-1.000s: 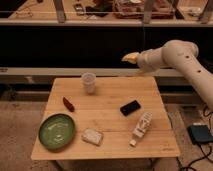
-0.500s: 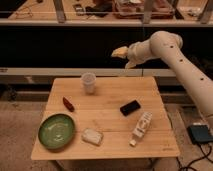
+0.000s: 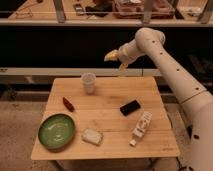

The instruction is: Pick up the ceramic cup

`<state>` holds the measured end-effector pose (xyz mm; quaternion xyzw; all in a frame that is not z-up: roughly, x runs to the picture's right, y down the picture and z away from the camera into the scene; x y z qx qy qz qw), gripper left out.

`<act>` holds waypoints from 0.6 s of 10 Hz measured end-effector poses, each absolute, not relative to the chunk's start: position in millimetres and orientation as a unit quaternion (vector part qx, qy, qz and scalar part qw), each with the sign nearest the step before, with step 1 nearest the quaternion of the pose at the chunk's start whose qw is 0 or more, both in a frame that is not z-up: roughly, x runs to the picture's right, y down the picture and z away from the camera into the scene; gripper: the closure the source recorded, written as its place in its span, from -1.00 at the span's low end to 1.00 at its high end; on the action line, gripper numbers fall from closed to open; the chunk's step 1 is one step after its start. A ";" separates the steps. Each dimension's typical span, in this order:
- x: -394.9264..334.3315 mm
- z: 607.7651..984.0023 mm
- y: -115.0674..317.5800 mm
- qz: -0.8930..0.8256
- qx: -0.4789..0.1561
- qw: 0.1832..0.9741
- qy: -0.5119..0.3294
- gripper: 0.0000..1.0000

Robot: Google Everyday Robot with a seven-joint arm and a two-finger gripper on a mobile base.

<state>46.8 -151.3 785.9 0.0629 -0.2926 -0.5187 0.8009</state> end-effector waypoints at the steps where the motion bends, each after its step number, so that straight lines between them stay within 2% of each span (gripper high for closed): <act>1: 34.7 793.4 -153.5 -0.523 0.061 0.796 -0.298 -0.30; 6: 1.6 846.8 -160.5 -0.539 0.041 0.791 -0.286 -0.30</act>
